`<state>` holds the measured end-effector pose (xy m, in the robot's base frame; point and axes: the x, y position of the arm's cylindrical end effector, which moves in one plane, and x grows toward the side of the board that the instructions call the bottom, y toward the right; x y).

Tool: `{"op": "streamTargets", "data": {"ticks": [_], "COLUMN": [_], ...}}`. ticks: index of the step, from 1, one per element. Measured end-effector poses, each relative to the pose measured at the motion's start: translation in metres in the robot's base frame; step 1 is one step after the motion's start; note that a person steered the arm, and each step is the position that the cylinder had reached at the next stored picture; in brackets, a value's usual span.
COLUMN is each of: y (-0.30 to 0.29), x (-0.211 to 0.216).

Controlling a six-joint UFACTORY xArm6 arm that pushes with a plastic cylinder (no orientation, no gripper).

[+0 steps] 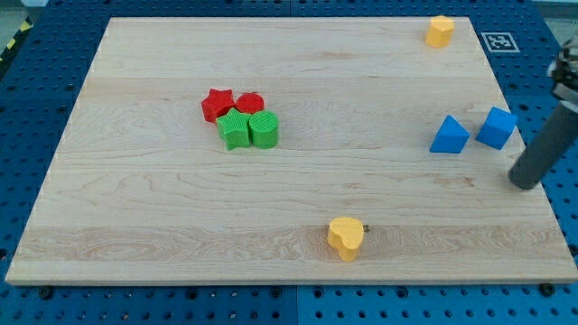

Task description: Push the blue cube into the blue triangle

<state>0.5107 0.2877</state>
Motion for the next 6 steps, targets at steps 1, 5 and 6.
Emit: {"op": "streamTargets", "data": {"ticks": [1, 5, 6], "y": [0.037, -0.04, -0.029], "x": [-0.015, -0.084, -0.083]}}
